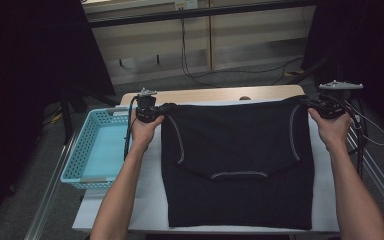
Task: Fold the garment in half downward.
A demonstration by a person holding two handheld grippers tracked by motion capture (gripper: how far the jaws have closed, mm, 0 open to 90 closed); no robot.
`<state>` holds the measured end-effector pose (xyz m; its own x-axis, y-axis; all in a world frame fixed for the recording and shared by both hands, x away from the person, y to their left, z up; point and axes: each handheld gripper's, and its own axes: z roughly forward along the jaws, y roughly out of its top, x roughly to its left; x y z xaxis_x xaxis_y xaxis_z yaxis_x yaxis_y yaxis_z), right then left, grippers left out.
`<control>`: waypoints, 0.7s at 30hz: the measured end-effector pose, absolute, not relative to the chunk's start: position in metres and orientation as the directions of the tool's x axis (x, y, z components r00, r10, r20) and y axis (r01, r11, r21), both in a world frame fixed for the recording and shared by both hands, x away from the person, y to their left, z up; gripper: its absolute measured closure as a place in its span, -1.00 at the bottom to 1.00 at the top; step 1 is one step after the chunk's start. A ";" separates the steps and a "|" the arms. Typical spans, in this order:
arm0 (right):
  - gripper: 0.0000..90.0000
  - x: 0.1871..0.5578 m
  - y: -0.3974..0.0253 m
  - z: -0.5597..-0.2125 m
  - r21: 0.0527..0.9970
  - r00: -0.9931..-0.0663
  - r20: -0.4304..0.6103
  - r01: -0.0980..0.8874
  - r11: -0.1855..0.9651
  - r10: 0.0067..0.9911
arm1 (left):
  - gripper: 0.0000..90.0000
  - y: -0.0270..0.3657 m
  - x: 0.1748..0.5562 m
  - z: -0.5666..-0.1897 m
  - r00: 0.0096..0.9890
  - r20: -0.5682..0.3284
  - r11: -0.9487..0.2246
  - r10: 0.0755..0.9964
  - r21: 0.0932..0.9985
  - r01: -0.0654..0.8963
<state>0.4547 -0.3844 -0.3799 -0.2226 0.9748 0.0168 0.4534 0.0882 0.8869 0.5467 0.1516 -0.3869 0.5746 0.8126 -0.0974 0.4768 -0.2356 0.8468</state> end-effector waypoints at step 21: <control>0.29 0.468 -0.380 -0.392 0.890 -0.198 0.036 0.452 0.059 0.980 | 0.16 0.152 0.546 -0.385 0.538 -0.086 -0.235 0.838 0.834 0.499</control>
<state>0.4684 -0.3805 -0.3918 -0.1981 0.9795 0.0355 0.4517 0.0591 0.8902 0.5463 0.1519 -0.3848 0.5384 0.8383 -0.0857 0.4991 -0.2353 0.8340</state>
